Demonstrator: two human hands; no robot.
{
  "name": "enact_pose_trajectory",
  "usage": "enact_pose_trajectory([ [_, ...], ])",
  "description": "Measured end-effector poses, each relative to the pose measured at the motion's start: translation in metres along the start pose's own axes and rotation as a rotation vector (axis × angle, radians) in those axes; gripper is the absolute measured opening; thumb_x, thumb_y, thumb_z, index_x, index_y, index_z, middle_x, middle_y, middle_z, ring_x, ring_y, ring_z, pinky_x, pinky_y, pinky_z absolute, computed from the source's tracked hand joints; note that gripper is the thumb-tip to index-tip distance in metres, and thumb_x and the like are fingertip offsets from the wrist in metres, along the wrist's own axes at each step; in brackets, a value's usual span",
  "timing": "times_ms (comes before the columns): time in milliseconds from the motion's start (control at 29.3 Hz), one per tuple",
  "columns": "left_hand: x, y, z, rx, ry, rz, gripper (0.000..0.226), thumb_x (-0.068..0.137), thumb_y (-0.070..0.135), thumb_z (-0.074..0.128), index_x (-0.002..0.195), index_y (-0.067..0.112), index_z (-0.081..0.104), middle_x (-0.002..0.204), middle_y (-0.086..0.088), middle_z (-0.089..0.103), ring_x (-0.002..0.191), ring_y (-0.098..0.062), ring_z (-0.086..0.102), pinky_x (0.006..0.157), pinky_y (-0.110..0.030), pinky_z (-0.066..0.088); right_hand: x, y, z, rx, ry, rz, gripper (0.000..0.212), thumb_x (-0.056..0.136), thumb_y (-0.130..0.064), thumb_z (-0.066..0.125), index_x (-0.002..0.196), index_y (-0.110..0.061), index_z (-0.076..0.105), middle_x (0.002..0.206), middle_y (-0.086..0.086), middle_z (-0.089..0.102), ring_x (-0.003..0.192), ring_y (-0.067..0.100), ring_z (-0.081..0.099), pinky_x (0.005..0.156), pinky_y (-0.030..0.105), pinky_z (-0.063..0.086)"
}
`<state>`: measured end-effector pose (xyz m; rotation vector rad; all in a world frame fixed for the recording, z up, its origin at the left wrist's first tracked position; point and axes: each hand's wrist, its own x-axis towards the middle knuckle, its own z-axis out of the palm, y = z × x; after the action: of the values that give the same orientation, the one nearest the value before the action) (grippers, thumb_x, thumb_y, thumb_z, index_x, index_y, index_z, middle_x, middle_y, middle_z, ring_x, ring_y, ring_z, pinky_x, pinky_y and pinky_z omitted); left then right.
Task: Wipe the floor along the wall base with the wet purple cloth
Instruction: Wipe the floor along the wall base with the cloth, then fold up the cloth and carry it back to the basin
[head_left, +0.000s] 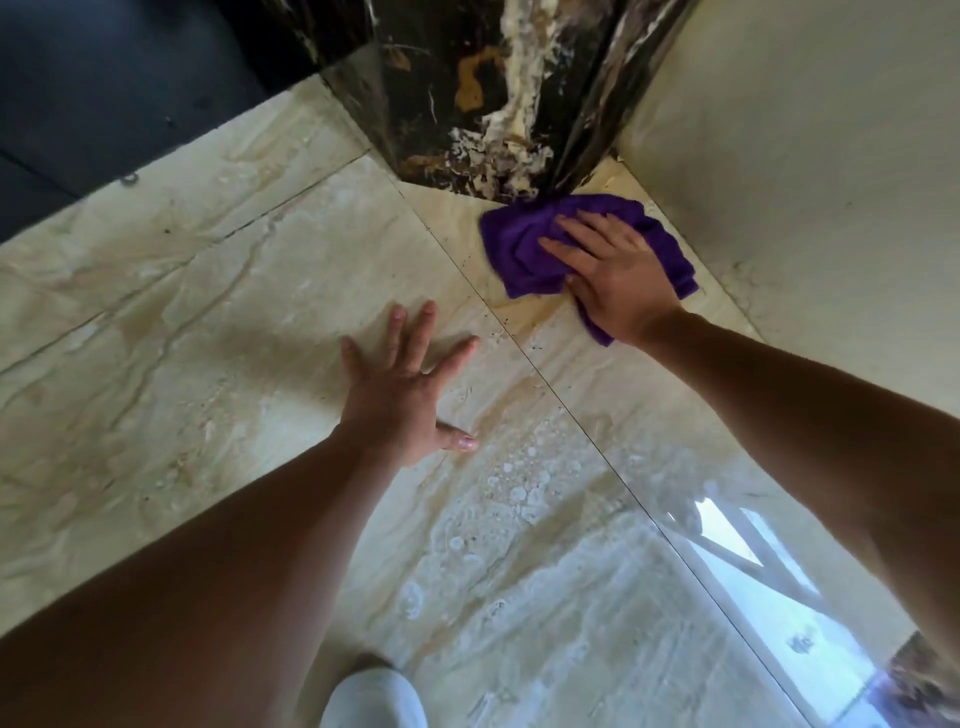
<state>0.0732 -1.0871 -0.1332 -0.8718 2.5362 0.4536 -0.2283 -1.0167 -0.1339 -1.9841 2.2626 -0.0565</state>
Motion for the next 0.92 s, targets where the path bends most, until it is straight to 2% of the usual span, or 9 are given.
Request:
enact_pose_trajectory([
  [102, 0.000, 0.002, -0.001, 0.013, -0.008, -0.004, 0.126, 0.059, 0.087, 0.063, 0.151, 0.053, -0.014, 0.160, -0.002, -0.040, 0.146, -0.034, -0.036, 0.109, -0.081, 0.003, -0.003, 0.036, -0.016, -0.081, -0.049, 0.131, 0.050, 0.101, -0.027, 0.047, 0.151, -0.023, 0.044, 0.160, 0.012, 0.039, 0.145, 0.040, 0.036, 0.118, 0.052, 0.032],
  [239, 0.001, 0.001, -0.005, 0.036, -0.038, -0.020, 0.126, 0.057, 0.089, 0.061, 0.150, 0.053, -0.015, 0.159, -0.001, -0.041, 0.147, -0.033, -0.035, 0.110, -0.079, 0.007, 0.014, 0.011, -0.031, -0.114, -0.114, 0.281, 0.052, 0.093, -0.027, 0.056, 0.144, -0.023, 0.051, 0.154, 0.015, 0.045, 0.131, 0.044, 0.043, 0.107, 0.051, 0.036],
  [409, 0.001, 0.003, -0.010, 0.067, -0.089, -0.050, 0.126, 0.057, 0.091, 0.060, 0.147, 0.056, -0.021, 0.157, -0.001, -0.044, 0.147, -0.033, -0.034, 0.113, -0.074, 0.012, 0.023, -0.001, -0.079, 0.041, -0.142, 0.446, 0.043, 0.088, -0.016, 0.057, 0.128, -0.030, 0.064, 0.126, 0.012, 0.066, 0.115, 0.039, 0.061, 0.094, 0.044, 0.052],
  [511, 0.008, 0.011, -0.038, -0.008, -0.231, -0.092, 0.117, 0.064, 0.086, 0.062, 0.150, 0.057, -0.013, 0.162, 0.000, -0.034, 0.152, -0.033, -0.022, 0.118, -0.066, 0.015, -0.010, 0.002, -0.104, 0.164, -0.073, 0.485, 0.045, 0.089, -0.016, 0.056, 0.132, -0.028, 0.062, 0.128, 0.012, 0.066, 0.119, 0.036, 0.060, 0.093, 0.039, 0.050],
  [613, 0.015, 0.039, -0.088, -0.493, -0.175, -0.179, 0.106, 0.069, 0.091, 0.051, 0.152, 0.055, -0.004, 0.167, -0.001, 0.019, 0.149, -0.031, 0.032, 0.116, -0.048, 0.035, -0.040, 0.000, -0.120, 0.257, 0.026, 0.467, 0.046, 0.088, -0.013, 0.056, 0.131, -0.027, 0.064, 0.126, 0.007, 0.068, 0.118, 0.032, 0.060, 0.088, 0.035, 0.046],
  [681, 0.016, 0.074, -0.123, -0.972, -0.041, -0.295, 0.098, 0.076, 0.087, 0.048, 0.156, 0.042, 0.013, 0.139, -0.003, 0.059, 0.111, -0.028, 0.070, 0.095, -0.044, 0.056, -0.058, -0.009, -0.135, 0.338, 0.126, 0.423, 0.047, 0.085, -0.010, 0.055, 0.127, -0.027, 0.066, 0.123, 0.004, 0.070, 0.114, 0.030, 0.062, 0.093, 0.036, 0.050],
  [750, 0.010, 0.112, -0.156, -1.310, -0.041, -0.304, 0.088, 0.081, 0.084, 0.045, 0.144, 0.024, 0.044, 0.112, -0.011, 0.074, 0.082, -0.029, 0.078, 0.078, -0.045, 0.063, -0.076, -0.026, -0.153, 0.408, 0.246, 0.353, 0.047, 0.082, -0.007, 0.055, 0.124, -0.024, 0.069, 0.122, 0.003, 0.071, 0.111, 0.028, 0.064, 0.095, 0.040, 0.052],
  [818, 0.002, 0.145, -0.181, -1.426, 0.000, -0.252, 0.076, 0.082, 0.078, 0.053, 0.124, 0.016, 0.063, 0.103, -0.012, 0.077, 0.082, -0.028, 0.078, 0.075, -0.046, 0.064, -0.092, -0.044, -0.169, 0.430, 0.339, 0.266, 0.048, 0.078, -0.007, 0.056, 0.123, -0.020, 0.070, 0.122, 0.003, 0.071, 0.109, 0.028, 0.065, 0.092, 0.042, 0.053],
  [920, -0.005, 0.177, -0.206, -1.595, 0.111, -0.206, 0.054, 0.082, 0.057, 0.074, 0.113, 0.013, 0.069, 0.105, -0.011, 0.077, 0.093, -0.028, 0.075, 0.072, -0.045, 0.064, -0.107, -0.063, -0.187, 0.424, 0.409, 0.257, 0.053, 0.075, -0.018, 0.057, 0.127, -0.024, 0.067, 0.119, -0.001, 0.071, 0.103, 0.029, 0.066, 0.081, 0.043, 0.056],
])
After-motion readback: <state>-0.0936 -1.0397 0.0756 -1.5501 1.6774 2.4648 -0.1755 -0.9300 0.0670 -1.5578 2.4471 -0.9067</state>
